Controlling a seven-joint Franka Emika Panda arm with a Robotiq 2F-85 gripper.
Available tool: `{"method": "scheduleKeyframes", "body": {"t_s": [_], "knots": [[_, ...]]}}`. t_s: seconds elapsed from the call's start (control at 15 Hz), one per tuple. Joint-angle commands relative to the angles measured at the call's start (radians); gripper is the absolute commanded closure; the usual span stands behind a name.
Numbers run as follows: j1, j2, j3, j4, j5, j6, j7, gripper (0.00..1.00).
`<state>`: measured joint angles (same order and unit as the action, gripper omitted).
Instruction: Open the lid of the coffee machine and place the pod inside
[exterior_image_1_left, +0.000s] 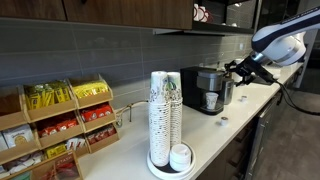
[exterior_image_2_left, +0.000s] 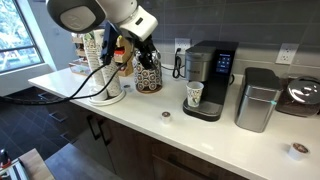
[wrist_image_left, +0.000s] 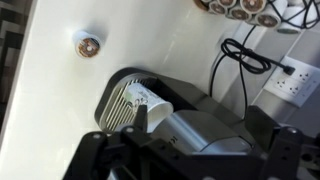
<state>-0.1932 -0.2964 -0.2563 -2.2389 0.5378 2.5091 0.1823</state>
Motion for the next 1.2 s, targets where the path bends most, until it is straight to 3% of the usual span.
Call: {"method": "scheduleKeyframes", "body": {"t_s": [0.0, 0.4, 0.47, 0.53, 1.0, 1.13], "knots": [[0.04, 0.095, -0.043, 0.082, 0.149, 0.103, -0.065, 0.0], [0.056, 0.221, -0.066, 0.226, 0.434, 0.153, -0.214, 0.0], [0.049, 0.232, -0.064, 0.239, 0.441, 0.146, -0.242, 0.0], [0.018, 0.187, -0.027, 0.195, 0.388, 0.14, -0.187, 0.0], [0.015, 0.225, -0.029, 0.235, 0.409, 0.14, -0.211, 0.0], [0.034, 0.266, -0.057, 0.266, 0.468, 0.177, -0.261, 0.0]]}}
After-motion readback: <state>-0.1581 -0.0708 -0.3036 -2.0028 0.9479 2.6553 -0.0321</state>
